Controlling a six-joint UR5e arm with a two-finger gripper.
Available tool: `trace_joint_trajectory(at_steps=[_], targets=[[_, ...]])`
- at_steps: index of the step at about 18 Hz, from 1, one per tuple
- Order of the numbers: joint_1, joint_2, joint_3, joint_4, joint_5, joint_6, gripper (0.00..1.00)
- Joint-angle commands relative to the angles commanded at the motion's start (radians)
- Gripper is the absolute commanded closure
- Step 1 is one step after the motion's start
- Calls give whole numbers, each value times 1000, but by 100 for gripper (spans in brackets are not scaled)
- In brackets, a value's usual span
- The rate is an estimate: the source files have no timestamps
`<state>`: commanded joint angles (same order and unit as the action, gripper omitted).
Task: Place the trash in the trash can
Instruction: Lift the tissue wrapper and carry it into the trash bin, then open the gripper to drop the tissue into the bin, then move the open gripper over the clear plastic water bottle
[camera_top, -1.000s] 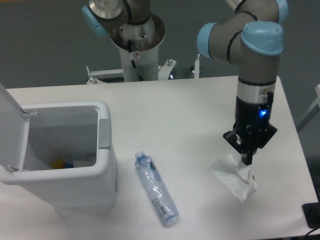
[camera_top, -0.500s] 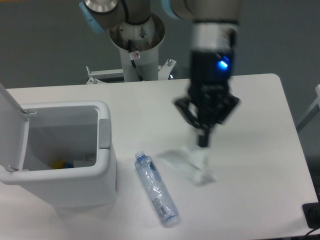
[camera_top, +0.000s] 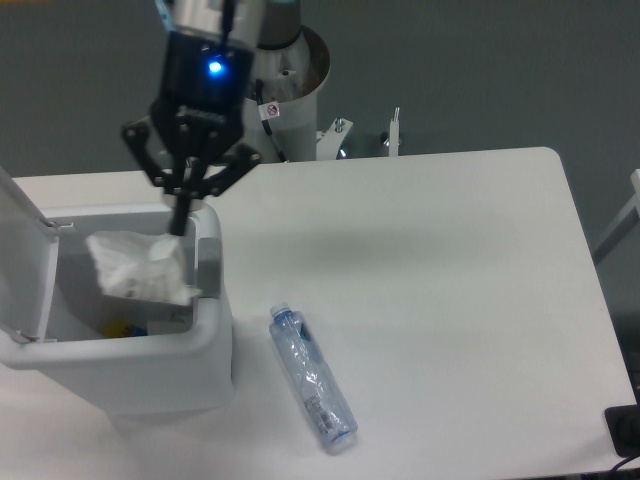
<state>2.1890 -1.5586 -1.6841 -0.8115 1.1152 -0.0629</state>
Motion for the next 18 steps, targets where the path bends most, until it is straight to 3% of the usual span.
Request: trace_joint_trajectory(at_steps=[1,2,4,5,10,14,16,18], targets=[[0,-8,-8,2,0,8,96],[0,-15,-11,3,-2,21,80],[-2,-40,-2,5,-2,104,15],[-2,-40,6,5,-3,118,0],[15,-28,24,8,-3,110,0],[190,-49,105,8,-21,52,0],[251,-115,150,8,-32,34,0],[291,-223,202,9,-19,34,0]])
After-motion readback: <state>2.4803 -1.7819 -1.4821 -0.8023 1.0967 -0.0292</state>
